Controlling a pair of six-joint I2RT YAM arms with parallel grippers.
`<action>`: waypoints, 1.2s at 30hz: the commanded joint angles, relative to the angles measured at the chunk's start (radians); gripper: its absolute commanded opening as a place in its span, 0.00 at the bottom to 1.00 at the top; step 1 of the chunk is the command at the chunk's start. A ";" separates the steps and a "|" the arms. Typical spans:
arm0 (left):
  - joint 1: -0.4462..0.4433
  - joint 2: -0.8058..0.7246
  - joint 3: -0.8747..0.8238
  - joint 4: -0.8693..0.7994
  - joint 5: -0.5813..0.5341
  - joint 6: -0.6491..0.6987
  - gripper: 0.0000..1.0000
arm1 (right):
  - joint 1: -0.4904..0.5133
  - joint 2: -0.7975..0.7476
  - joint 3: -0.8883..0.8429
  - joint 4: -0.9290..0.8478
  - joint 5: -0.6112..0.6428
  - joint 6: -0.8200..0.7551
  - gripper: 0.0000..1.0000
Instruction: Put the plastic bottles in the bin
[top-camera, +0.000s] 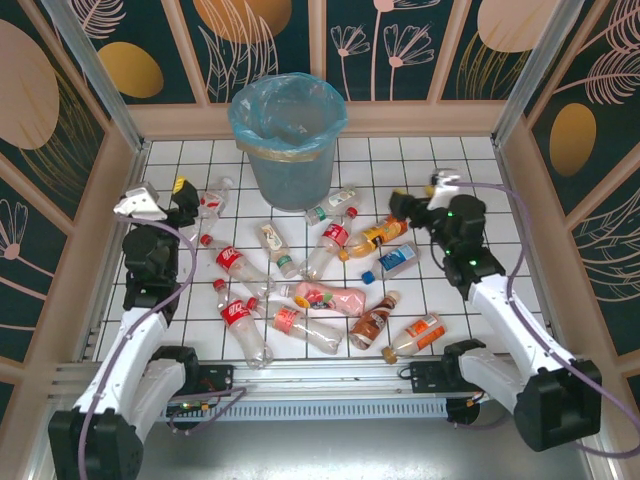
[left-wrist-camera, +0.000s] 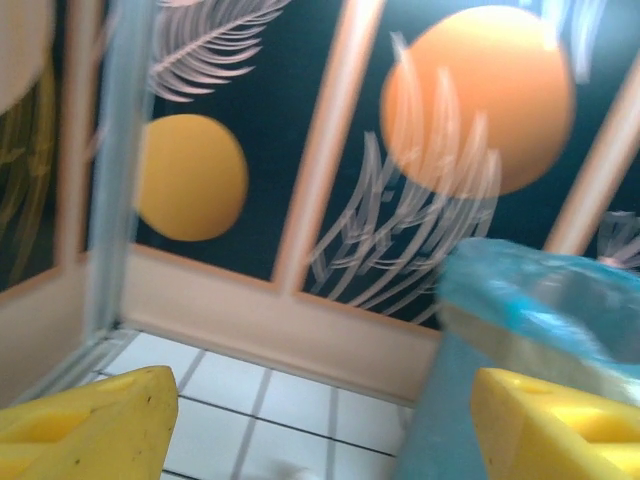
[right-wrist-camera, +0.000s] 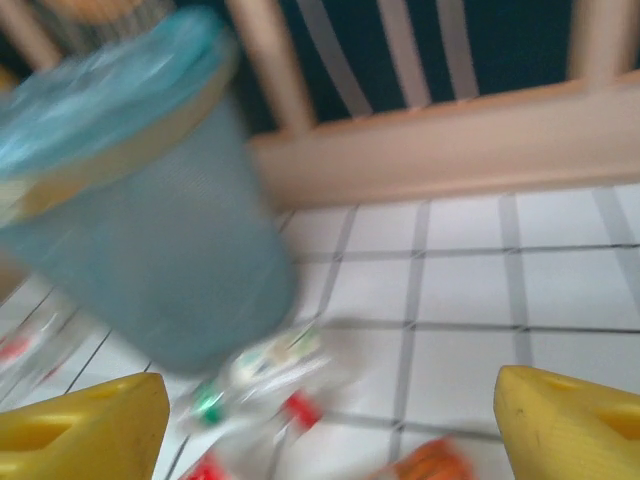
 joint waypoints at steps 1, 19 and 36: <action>-0.067 -0.034 0.094 -0.240 0.110 0.022 0.76 | 0.176 0.047 0.079 -0.251 -0.048 -0.043 0.81; -0.099 -0.135 0.122 -0.595 0.256 0.231 0.86 | 0.802 0.643 0.544 -0.604 0.051 -0.142 0.63; -0.098 0.080 0.195 -0.626 0.022 0.064 0.88 | 0.930 0.721 0.697 -0.596 0.002 0.132 0.59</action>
